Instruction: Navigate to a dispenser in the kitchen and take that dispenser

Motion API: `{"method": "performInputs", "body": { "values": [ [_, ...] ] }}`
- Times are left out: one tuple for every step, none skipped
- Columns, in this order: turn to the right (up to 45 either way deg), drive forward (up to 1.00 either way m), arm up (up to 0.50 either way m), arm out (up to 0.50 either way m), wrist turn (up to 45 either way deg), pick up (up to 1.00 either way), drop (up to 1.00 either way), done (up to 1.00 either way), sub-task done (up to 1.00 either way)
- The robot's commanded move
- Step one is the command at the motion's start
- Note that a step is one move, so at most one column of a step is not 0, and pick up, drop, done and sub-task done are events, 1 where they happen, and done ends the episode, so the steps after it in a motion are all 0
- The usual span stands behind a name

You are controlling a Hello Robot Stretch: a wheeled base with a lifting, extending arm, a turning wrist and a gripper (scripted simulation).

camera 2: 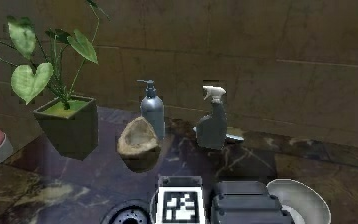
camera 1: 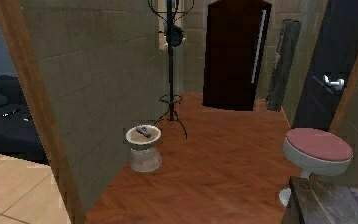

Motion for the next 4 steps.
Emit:
{"method": "performInputs", "body": {
  "values": [
    [0.0, 0.00, 0.00, 0.34, 0.0, 0.00, 0.00, 0.00, 0.00],
    [0.0, 0.00, 0.00, 0.00, 45.0, 0.00, 0.00, 0.00, 0.00],
    [0.0, 0.00, 0.00, 0.00, 45.0, 0.00, 0.00, 0.00, 0.00],
    [0.0, 0.00, 0.00, 0.00, 45.0, 0.00, 0.00, 0.00, 0.00]
  ]
}}
